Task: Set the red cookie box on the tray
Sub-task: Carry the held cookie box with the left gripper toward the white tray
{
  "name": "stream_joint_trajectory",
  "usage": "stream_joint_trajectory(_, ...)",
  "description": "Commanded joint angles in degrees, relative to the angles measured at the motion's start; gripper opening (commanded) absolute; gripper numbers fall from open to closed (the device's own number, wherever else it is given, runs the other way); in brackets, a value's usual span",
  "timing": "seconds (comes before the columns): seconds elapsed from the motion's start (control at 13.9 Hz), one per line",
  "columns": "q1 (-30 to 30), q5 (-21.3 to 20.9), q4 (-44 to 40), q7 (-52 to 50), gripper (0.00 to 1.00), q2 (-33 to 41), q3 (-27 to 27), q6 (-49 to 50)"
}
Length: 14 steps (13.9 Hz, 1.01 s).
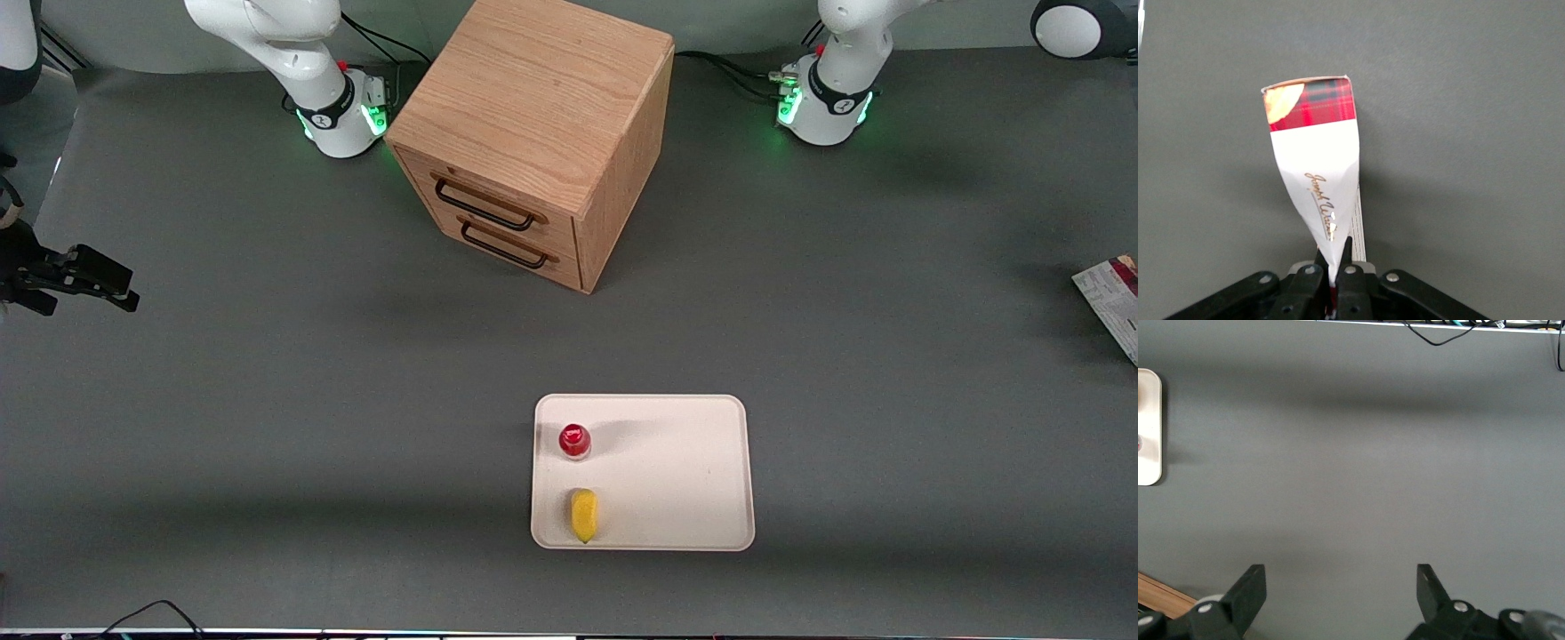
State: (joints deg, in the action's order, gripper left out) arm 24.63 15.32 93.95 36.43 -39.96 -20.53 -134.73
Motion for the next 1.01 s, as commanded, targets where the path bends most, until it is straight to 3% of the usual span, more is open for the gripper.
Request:
stream_joint_trajectory(0.0,-2.56,0.15,-0.43,0.49,0.0,4.08,-0.13,4.44)
stream_joint_trajectory(0.14,-5.19,-0.46,-2.53,-2.74,0.0,7.07,0.13,10.42)
stream_joint_trajectory(0.22,-5.81,-2.81,-4.11,-6.16,0.0,8.56,2.14,13.32)
stream_joint_trajectory(0.43,-5.73,-13.88,-10.17,-18.56,0.0,11.47,13.37,21.06)
stream_joint_trajectory(0.65,-6.34,-16.72,-12.04,-25.52,0.0,13.84,22.78,23.46)
stream_joint_trajectory(0.94,-21.42,-22.6,-12.56,-38.05,0.0,13.86,23.6,25.21)
